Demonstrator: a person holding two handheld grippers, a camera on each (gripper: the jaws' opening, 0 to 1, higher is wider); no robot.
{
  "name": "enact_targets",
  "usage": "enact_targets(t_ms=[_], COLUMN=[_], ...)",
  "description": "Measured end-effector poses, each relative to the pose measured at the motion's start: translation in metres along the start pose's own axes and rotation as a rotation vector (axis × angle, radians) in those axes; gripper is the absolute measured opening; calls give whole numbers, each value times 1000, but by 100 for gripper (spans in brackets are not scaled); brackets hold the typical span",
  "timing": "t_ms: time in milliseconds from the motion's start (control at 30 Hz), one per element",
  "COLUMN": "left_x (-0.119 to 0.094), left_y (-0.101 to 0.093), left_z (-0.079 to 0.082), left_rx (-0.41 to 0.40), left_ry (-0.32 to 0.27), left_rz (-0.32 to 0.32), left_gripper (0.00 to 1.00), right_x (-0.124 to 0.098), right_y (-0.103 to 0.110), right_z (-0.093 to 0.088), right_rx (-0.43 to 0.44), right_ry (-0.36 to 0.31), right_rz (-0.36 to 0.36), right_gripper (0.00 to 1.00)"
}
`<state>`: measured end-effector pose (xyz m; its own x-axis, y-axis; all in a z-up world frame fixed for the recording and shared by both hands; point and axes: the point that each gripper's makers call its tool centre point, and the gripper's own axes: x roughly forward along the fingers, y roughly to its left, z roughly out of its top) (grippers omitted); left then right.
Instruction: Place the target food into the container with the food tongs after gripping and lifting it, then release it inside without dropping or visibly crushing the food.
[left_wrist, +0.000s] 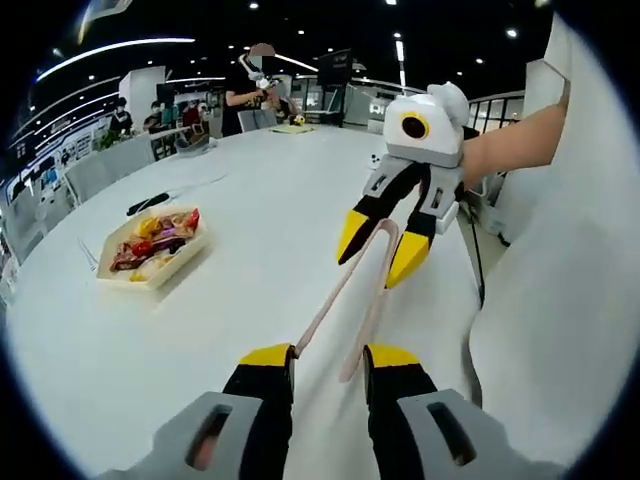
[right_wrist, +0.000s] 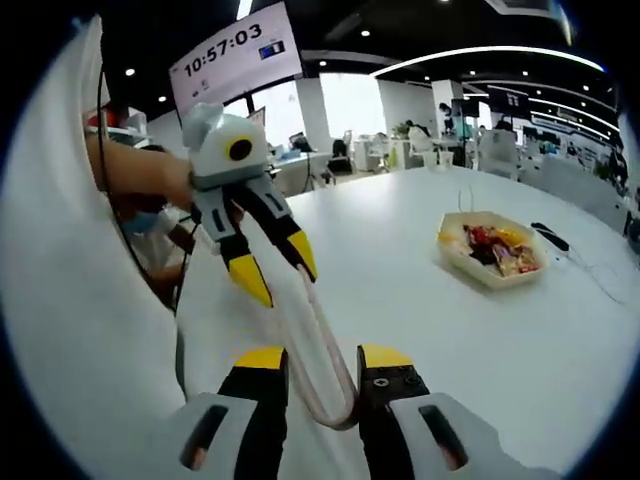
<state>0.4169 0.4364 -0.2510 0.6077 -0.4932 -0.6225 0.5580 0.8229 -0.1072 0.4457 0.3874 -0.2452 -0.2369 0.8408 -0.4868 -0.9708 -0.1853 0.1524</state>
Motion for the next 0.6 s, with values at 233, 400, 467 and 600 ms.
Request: enact_targets(t_ms=[233,400,467,600], left_x=[5,10,12,14], left_y=[15,26,32,44], left_z=[-3,-5,-6,-9], left_rx=[-27,-19,-12,-19], left_ry=[1,16,28,38], left_rz=[15,33,40,53], left_gripper=[25,25,25,25], right_x=[7,15,18,27], right_y=[-15,-27,-31,-43], right_z=[2,0,0,-1], right_rx=[-11,-11,-12,1], right_ry=[-3,4,6,4], right_rz=[-30,-45,-50,-62], right_gripper=[28,29,29,29])
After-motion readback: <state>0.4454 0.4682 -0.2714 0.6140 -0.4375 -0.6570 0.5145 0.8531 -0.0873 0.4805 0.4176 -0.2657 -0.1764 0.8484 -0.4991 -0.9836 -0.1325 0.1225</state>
